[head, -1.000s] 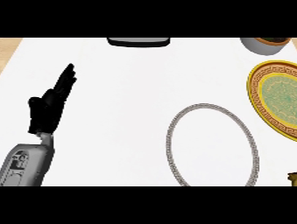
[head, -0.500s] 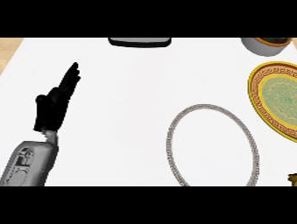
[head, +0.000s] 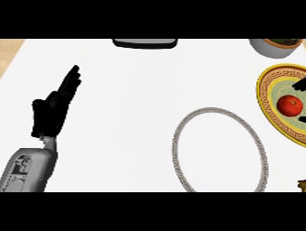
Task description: Pick the tomato from the placemat and place it in the plate
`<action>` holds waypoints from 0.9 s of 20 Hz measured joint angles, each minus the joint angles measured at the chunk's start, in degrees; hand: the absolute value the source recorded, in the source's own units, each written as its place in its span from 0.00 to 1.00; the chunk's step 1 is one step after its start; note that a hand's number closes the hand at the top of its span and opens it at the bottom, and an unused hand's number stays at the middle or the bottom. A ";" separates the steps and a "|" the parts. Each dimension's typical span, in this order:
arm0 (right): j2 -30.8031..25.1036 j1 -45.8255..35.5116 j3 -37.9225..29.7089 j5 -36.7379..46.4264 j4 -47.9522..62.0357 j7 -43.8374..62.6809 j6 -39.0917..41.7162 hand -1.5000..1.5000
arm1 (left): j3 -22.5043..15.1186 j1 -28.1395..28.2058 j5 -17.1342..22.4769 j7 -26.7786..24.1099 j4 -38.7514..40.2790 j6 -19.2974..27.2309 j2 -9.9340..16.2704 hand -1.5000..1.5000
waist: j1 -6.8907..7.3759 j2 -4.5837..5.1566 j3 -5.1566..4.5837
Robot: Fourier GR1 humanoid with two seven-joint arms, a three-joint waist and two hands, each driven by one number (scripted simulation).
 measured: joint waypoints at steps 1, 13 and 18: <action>1.04 0.22 -0.06 0.07 0.92 -0.23 -0.22 0.00 | -0.12 -0.01 -0.30 -0.09 0.34 0.36 -0.35 0.50 | -0.15 0.00 -0.01; 2.13 -3.58 -8.78 -8.01 7.64 -3.27 10.61 0.00 | 0.83 -0.76 -0.36 -0.96 1.50 -0.10 -0.18 0.50 | -0.59 0.14 0.07; -3.46 -4.18 -15.05 -14.28 10.10 -0.06 15.32 0.00 | 1.11 -1.04 -0.69 -1.61 2.19 0.31 -0.32 0.50 | -0.69 0.27 0.10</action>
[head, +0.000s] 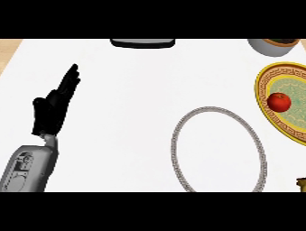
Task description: Pick the tomato from the placemat and place it in the plate
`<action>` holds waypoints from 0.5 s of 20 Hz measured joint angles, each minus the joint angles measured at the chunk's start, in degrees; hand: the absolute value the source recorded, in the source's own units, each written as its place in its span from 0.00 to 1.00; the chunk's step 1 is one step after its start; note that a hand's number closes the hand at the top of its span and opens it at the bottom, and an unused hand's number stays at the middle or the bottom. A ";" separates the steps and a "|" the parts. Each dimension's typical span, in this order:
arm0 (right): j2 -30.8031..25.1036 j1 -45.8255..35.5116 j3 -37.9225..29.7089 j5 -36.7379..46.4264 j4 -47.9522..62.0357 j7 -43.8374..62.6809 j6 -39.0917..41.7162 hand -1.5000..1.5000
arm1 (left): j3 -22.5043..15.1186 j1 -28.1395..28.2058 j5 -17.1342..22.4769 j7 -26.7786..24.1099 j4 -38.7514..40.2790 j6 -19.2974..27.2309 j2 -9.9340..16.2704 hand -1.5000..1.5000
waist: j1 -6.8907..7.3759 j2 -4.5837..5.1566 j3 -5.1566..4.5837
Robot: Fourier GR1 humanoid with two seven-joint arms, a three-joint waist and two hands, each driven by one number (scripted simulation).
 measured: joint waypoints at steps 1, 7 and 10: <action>-0.64 0.10 -1.05 -1.05 0.39 0.74 0.15 0.00 | -0.12 0.21 -0.18 -0.18 -0.11 0.17 -0.15 0.50 | 0.14 0.04 0.01; -8.05 2.37 -5.75 -5.79 1.55 3.89 4.58 0.00 | -0.60 0.68 -0.03 0.67 -1.32 0.02 -0.66 0.50 | 0.48 0.43 0.23; -10.79 4.43 -6.60 -6.71 1.27 4.90 6.57 0.00 | -0.55 0.63 0.31 0.98 -2.01 -0.28 -0.65 0.50 | 0.50 0.51 0.35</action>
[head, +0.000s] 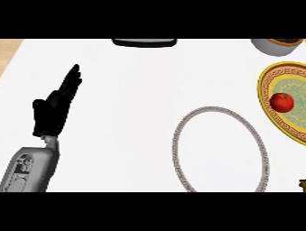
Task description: Pick the tomato from the placemat and place it in the plate
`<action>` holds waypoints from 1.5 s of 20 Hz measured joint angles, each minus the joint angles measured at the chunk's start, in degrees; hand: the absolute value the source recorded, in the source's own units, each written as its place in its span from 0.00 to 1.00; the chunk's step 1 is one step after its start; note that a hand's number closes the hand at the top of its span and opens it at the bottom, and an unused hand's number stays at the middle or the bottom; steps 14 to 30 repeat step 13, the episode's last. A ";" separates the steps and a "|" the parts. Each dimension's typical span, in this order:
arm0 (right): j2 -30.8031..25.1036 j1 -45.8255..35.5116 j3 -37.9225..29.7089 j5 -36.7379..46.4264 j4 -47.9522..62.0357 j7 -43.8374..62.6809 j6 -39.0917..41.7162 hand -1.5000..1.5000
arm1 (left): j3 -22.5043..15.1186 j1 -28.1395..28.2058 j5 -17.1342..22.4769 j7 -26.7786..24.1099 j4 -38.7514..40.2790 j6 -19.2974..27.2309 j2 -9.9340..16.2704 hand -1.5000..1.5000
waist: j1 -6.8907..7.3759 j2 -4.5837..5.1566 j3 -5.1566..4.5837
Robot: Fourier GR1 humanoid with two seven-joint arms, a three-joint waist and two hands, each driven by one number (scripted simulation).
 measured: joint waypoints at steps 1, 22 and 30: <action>-0.48 0.55 -0.07 -0.10 -0.31 0.23 0.36 0.00 | 0.00 0.10 -0.04 -0.01 -0.17 -0.05 0.11 0.50 | 0.11 0.03 0.03; -3.63 6.15 -1.40 -1.76 -3.45 1.45 2.59 0.00 | 0.49 0.09 0.26 -0.63 0.05 -0.12 0.09 0.50 | -0.03 0.35 0.39; -3.63 6.15 -1.40 -1.76 -3.45 1.45 2.59 0.00 | 0.49 0.09 0.26 -0.63 0.05 -0.12 0.09 0.50 | -0.03 0.35 0.39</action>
